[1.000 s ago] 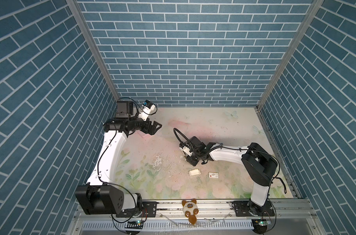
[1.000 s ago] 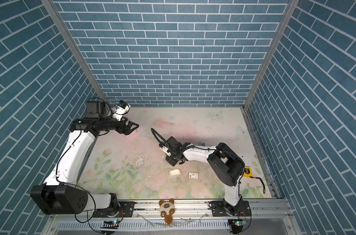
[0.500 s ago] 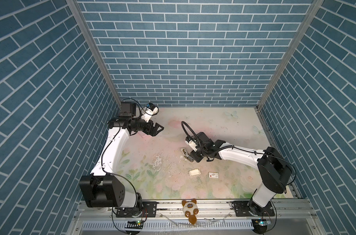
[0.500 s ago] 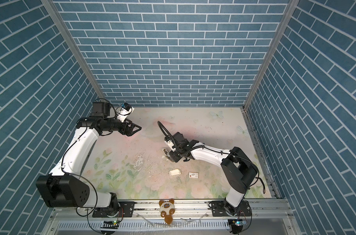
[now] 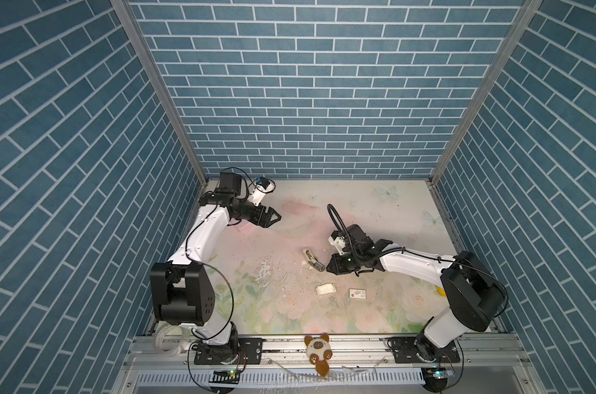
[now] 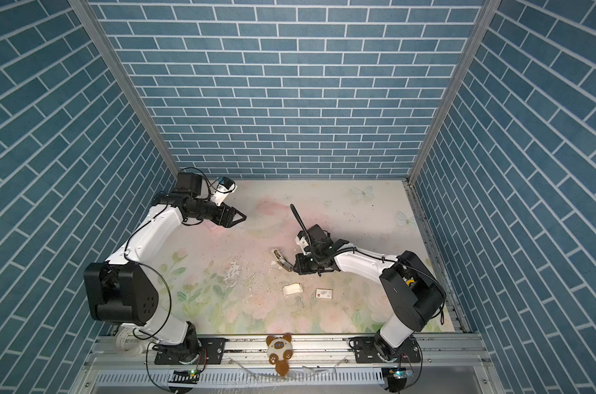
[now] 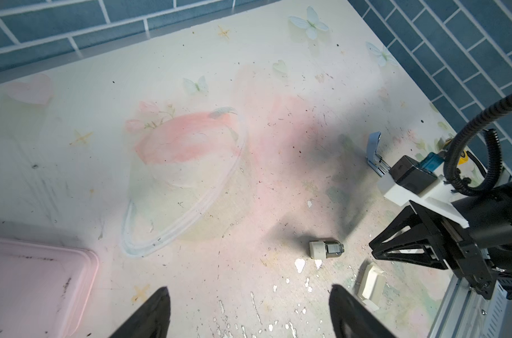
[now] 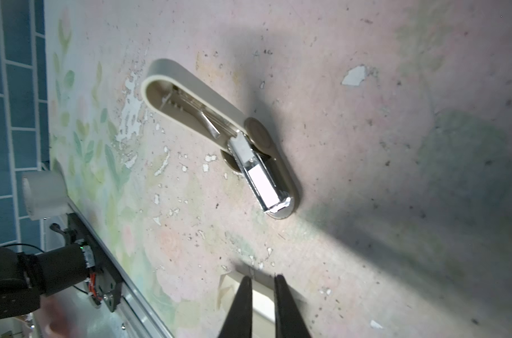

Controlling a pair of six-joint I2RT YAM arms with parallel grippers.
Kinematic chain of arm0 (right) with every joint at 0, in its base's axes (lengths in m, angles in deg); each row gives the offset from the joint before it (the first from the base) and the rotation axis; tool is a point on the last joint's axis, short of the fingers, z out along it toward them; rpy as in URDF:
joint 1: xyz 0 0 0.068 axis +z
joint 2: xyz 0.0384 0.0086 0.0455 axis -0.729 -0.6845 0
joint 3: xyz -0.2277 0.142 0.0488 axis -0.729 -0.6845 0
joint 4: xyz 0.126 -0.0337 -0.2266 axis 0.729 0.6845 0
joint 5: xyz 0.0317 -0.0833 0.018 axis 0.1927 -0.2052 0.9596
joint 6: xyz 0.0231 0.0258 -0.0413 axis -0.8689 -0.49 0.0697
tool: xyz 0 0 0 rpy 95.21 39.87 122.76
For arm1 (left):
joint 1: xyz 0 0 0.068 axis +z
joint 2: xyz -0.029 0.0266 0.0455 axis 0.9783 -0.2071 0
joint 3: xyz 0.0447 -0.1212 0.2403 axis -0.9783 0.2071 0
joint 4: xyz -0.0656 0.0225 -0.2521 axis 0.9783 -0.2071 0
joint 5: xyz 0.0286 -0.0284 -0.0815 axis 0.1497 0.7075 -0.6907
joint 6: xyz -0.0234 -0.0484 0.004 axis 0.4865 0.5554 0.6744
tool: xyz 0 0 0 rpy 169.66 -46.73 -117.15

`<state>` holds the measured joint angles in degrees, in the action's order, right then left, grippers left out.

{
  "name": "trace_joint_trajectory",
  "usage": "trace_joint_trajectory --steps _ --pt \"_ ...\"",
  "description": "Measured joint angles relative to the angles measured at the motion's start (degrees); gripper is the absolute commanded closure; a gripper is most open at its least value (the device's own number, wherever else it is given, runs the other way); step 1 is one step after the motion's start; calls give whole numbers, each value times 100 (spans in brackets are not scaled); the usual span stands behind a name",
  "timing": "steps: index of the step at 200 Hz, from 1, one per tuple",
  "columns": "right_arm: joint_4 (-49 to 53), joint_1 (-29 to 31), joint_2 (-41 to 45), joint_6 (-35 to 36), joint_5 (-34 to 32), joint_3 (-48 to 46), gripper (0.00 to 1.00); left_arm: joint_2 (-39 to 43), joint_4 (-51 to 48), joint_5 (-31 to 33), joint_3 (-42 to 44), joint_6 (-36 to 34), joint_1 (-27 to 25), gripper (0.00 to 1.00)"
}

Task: Load the staples into the stapler

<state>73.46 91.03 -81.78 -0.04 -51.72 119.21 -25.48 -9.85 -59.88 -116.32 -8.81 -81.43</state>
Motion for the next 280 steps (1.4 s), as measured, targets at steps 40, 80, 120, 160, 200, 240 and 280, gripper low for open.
trace_joint_trajectory --steps 40,80,120,160,200,240,280 --pt "-315 -7 -439 -227 433 9 85 37 35 -50 0 2 -20 14" --pt "-413 -15 -697 -306 719 35 85 68 52 -70 26 4 -20 14" --pt "-492 -28 -933 -304 866 103 84 142 90 -109 87 4 -22 14" --pt "-553 -79 -1180 -302 905 249 84 142 131 -125 87 22 -35 14" --pt "-437 -210 -1200 -240 822 284 84 142 136 -127 90 24 -68 14" --pt "-256 -304 -1305 -129 745 452 84 162 146 -144 92 105 -85 14" --pt "-133 -343 -1381 20 627 612 83 262 153 -144 98 114 -140 14"
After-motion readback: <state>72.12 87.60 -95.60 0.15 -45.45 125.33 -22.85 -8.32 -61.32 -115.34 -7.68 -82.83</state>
